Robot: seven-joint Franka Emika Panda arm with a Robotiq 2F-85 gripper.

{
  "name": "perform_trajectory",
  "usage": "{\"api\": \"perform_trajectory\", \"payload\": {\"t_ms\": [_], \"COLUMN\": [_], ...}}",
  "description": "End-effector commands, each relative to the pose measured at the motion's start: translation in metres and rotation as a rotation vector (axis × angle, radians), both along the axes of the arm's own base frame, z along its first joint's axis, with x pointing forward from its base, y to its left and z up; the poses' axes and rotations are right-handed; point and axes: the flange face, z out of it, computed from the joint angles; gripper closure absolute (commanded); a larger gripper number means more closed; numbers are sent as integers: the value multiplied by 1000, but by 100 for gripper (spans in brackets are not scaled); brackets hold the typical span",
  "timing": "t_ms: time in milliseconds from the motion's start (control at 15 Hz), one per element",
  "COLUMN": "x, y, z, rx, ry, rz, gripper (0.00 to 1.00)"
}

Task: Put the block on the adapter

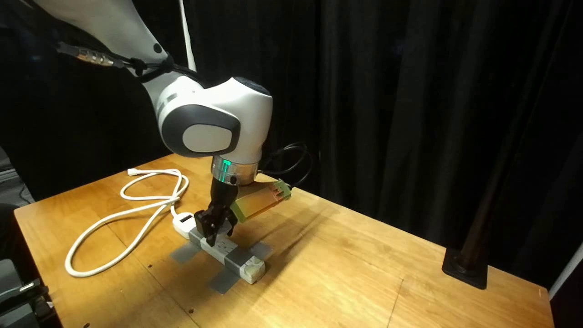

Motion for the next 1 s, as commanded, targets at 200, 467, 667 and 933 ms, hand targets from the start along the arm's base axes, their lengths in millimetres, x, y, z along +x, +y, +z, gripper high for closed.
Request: {"api": "perform_trajectory", "payload": {"t_ms": [200, 467, 667, 933], "x": [-10, -10, -11, -15], "y": [30, 39, 46, 58], "z": [-3, 0, -1, -3], "rx": [-48, -96, -131, -155], "ry": [-13, -25, -34, -48], "rz": [6, 15, 14, 1], "gripper": [77, 77, 77, 77]}}
